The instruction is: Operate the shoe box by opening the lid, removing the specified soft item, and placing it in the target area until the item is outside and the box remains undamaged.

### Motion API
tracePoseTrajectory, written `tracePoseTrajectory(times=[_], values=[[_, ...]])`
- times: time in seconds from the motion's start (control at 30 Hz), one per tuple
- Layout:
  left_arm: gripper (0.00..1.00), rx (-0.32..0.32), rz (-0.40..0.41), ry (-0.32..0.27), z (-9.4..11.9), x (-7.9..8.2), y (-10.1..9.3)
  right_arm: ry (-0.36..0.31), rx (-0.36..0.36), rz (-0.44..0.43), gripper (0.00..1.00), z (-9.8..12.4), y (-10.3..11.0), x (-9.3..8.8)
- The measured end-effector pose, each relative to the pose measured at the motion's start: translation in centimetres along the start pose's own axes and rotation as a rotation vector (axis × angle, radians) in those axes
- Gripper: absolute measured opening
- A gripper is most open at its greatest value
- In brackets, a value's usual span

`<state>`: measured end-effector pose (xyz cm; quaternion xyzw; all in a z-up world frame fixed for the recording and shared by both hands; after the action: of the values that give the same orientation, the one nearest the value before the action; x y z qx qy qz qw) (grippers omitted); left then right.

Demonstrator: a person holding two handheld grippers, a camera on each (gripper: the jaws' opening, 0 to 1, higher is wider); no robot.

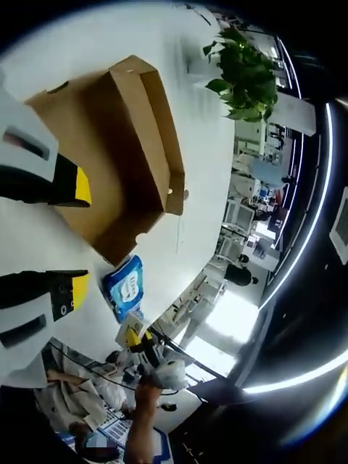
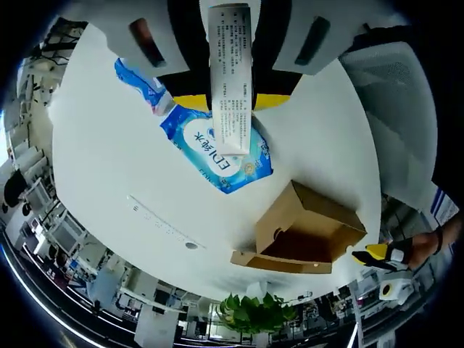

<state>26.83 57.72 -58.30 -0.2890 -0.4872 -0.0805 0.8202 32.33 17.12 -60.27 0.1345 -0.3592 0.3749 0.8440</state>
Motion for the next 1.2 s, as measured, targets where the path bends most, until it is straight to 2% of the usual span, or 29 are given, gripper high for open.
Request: tracePoseTrajectory(times=[0.2,0.63,0.9,1.2], values=[[0.35,0.005,0.002,0.003,-0.7,-0.1,-0.4,0.012,-0.018,-0.028,0.18,1.0,-0.6,-2.0],[0.35,0.021,0.006,0.007,-1.5,-0.7,-1.4,0.034,-0.042,-0.075,0.18,2.1,-2.0,-5.2],[0.35,0.035,0.010,0.004,-1.5,-0.9,-2.1,0.035,-0.055,-0.092,0.18,3.0,-3.3,-6.0],[0.35,0.048,0.016,0.009,-1.7,-1.2,-2.8,0.023,-0.067,-0.108,0.18,2.9,-5.1,-5.7]])
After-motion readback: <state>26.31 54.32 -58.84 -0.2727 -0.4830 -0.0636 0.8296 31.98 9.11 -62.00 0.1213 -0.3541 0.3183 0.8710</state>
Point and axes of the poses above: the point that each gripper's makers call its tool centre point, and the gripper's own axes: z roughly backward along the fingers, y roughly to its left, x roughly out of its top, the point moved 8 cm from there along z, roughly backward along the fingers, and after that the axes turned 12 degrees about -y, right-handed, at the moved point
